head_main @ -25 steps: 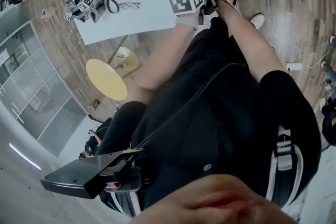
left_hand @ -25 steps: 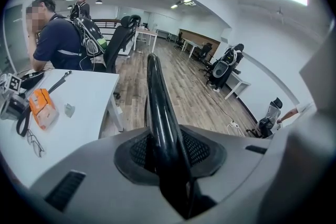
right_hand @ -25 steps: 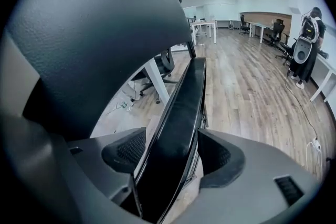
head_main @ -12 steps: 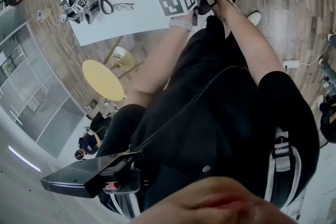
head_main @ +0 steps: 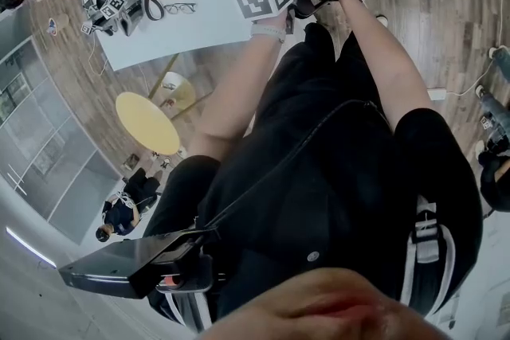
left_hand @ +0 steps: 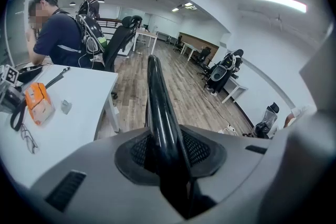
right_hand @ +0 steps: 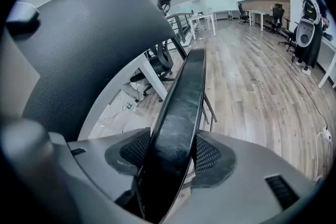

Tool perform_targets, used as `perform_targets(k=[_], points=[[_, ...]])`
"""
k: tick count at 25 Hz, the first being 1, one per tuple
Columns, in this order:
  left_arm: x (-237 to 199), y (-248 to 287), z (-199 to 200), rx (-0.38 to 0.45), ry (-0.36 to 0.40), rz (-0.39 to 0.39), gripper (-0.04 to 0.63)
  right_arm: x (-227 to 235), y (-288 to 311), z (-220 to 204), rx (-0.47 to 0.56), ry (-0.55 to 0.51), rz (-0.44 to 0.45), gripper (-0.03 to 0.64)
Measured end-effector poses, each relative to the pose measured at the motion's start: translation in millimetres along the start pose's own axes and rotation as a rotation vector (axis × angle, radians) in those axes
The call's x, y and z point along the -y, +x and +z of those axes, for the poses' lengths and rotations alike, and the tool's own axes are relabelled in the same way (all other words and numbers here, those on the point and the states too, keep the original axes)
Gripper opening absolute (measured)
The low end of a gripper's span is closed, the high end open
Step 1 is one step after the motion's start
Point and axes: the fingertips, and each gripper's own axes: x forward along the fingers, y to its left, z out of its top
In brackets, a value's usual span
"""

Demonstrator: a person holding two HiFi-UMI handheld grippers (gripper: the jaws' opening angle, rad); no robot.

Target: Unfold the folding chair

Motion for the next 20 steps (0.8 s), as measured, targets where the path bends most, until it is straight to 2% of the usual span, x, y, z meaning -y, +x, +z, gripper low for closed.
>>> perform_targets(k=[6, 10, 20], points=[[-20, 1, -5, -0.008, -0.037, -0.014, 0.089, 34, -8, -8, 0.000, 0.064, 0.011, 0.238], [-33, 3, -11, -0.021, -0.054, -0.053, 0.091, 58, -13, -16, -0.013, 0.109, 0.062, 0.238], [-49, 14, -22, -0.017, -0.092, -0.076, 0.089, 115, -22, -35, -0.007, 0.169, 0.208, 0.238]])
